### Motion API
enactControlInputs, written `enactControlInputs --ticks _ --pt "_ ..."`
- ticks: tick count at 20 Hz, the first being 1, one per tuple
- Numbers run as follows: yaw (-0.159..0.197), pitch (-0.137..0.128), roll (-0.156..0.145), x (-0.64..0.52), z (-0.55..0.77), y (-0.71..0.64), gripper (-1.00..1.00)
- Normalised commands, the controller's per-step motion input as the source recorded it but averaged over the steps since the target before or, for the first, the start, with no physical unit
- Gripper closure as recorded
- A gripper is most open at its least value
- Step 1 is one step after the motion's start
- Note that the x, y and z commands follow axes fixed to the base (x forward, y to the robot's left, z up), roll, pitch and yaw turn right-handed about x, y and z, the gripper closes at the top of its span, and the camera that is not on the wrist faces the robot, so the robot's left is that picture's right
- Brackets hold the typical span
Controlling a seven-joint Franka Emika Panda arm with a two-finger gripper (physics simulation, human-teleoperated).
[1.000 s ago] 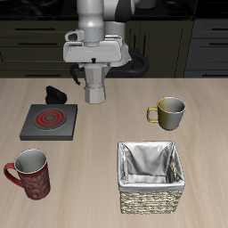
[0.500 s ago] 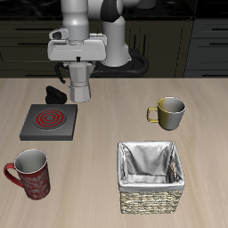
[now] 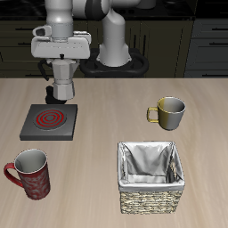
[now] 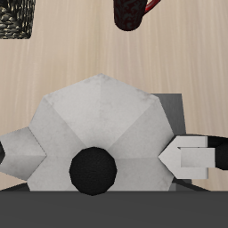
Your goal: Place the moka pot on the stove
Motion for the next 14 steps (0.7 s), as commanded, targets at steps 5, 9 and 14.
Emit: enactControlInputs --ticks 5,9,14 --pt "-0.012 0.019 -0.011 0.01 0.09 -0.36 1.0" --pt "0.026 -0.013 0.01 0.0 0.02 -0.28 1.0" --pt "0.005 -0.01 0.004 0.0 -0.02 -0.23 1.0"
